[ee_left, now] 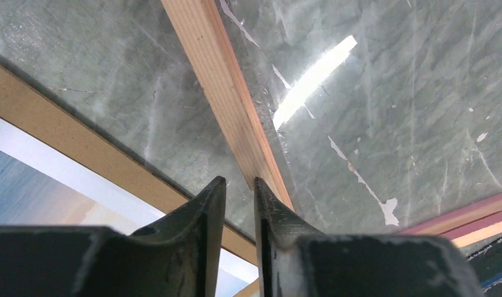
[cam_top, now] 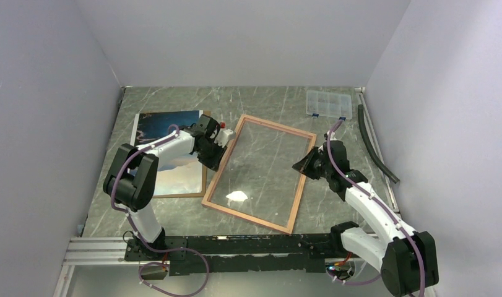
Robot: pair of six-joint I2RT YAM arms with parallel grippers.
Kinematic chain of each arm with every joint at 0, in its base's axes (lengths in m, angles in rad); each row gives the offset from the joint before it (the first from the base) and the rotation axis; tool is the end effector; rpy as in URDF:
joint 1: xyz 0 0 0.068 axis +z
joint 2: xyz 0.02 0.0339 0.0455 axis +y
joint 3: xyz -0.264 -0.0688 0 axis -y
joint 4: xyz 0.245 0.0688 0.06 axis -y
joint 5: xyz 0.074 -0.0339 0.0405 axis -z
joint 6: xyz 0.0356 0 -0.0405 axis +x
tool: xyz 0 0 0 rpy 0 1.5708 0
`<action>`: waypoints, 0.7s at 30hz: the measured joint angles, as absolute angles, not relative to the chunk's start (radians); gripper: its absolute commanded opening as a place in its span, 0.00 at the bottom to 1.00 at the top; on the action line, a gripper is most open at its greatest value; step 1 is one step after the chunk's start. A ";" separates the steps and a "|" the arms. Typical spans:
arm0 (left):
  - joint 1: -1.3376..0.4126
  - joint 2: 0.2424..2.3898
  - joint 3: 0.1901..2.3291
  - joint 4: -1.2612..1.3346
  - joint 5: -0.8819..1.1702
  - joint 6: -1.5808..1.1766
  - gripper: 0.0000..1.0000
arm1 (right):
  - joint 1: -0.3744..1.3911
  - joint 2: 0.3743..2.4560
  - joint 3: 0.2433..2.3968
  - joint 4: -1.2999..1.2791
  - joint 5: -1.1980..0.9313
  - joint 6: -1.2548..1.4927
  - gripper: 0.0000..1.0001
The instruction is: Put the photo into the frame
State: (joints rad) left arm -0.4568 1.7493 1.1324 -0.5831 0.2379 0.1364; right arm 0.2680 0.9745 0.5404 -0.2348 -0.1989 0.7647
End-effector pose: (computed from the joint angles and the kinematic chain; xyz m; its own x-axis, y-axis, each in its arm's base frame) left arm 0.3021 -0.1578 0.1793 -0.7600 0.5208 -0.3889 0.6143 0.7709 -0.1683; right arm 0.1955 0.0610 0.2158 -0.7147 0.5075 -0.4813 0.1188 0.7662 0.6315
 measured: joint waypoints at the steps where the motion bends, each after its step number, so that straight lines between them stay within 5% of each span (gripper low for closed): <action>1: -0.457 1.749 1.132 -0.583 0.236 0.136 0.33 | 0.264 0.976 0.544 -0.238 -0.208 0.757 0.00; 8: -0.458 1.749 1.133 -0.584 0.234 0.133 0.31 | 0.245 1.005 0.564 -0.243 -0.246 0.732 0.00; 21: -0.459 1.749 1.126 -0.579 0.261 0.108 0.08 | 0.226 0.957 0.558 -0.143 -0.375 0.889 0.00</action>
